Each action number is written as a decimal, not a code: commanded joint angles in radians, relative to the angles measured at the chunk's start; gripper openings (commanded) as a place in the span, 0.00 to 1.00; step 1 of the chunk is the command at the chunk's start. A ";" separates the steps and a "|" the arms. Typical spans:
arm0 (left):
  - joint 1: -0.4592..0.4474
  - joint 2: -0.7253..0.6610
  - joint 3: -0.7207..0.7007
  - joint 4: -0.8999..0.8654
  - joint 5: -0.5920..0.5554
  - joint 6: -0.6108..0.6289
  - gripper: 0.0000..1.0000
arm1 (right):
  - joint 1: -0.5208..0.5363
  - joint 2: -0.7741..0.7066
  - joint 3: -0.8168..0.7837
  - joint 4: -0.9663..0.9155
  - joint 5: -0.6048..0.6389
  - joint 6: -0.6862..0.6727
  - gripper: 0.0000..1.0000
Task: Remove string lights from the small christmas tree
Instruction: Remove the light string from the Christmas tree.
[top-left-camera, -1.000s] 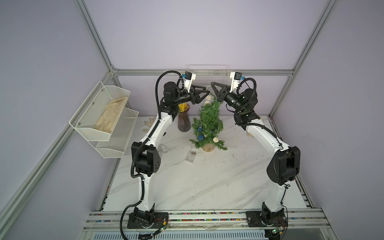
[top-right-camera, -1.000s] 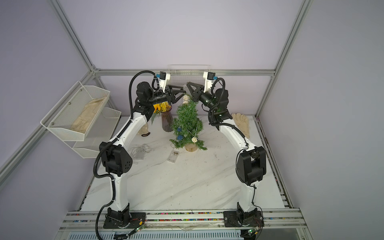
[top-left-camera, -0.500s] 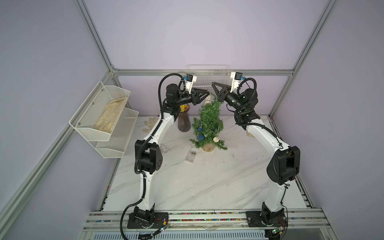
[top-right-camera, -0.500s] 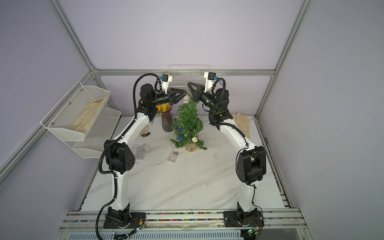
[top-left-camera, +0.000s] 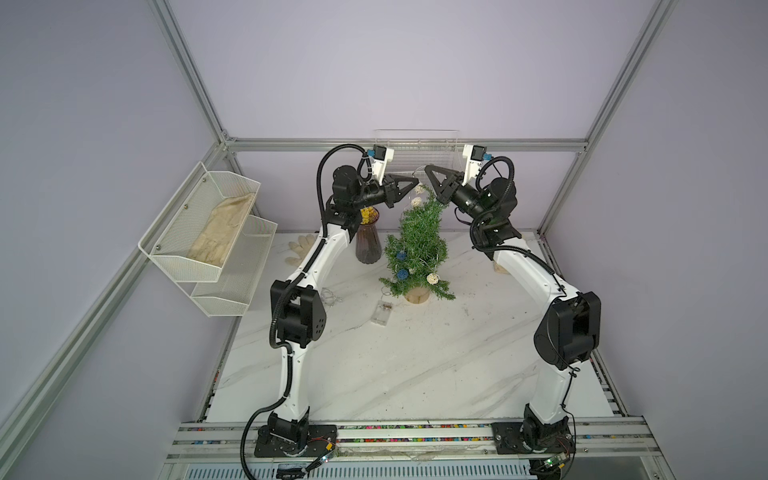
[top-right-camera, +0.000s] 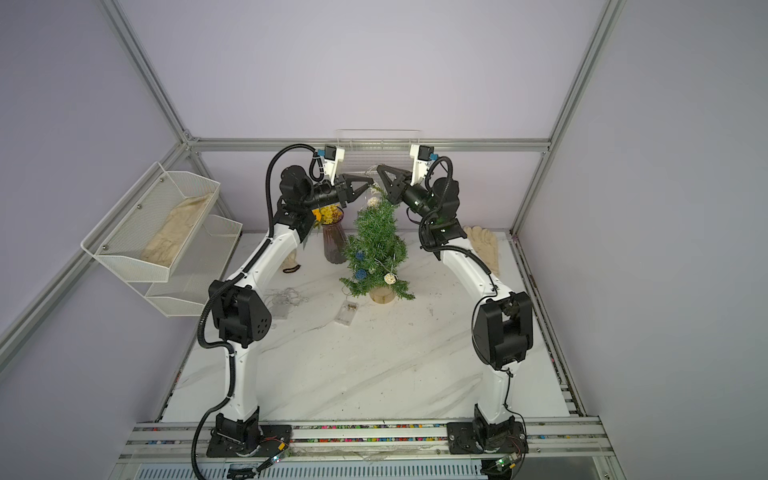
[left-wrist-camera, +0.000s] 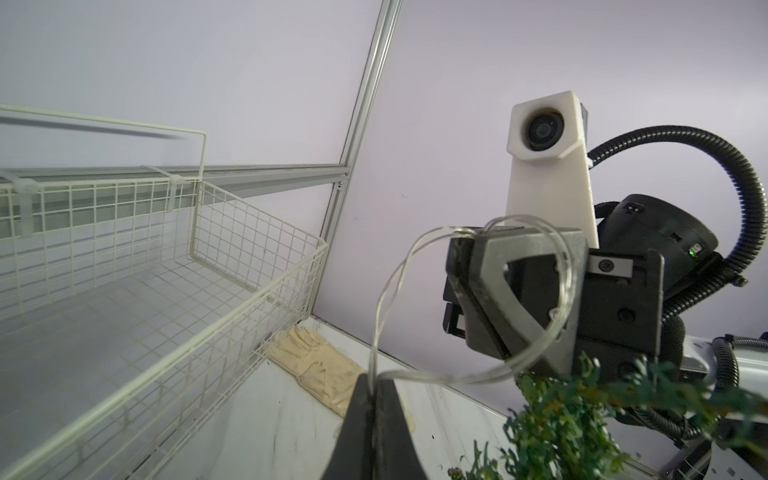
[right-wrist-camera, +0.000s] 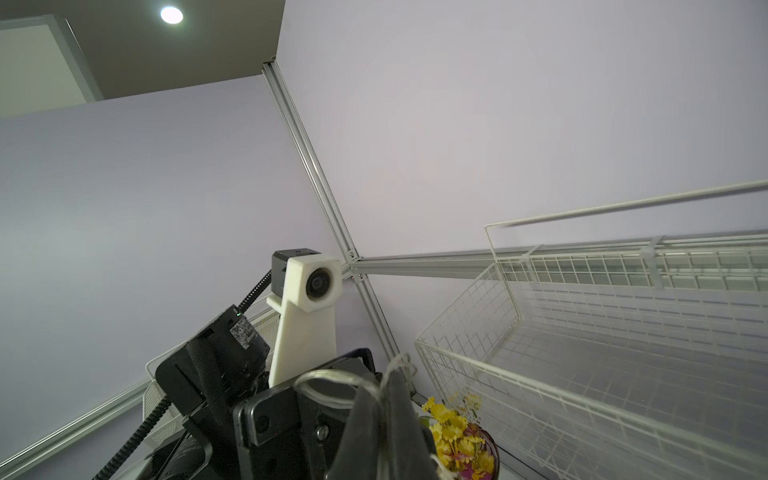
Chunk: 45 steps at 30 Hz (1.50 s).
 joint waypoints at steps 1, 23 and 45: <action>-0.004 -0.018 0.088 -0.010 -0.060 0.029 0.00 | -0.005 0.013 -0.027 -0.003 -0.018 -0.007 0.22; -0.017 -0.235 -0.233 0.037 -0.391 0.150 0.00 | -0.101 -0.138 -0.194 0.014 0.071 0.035 0.70; -0.049 -0.503 -0.690 0.196 -0.460 0.121 0.00 | -0.128 -0.103 -0.237 0.051 -0.016 0.117 0.64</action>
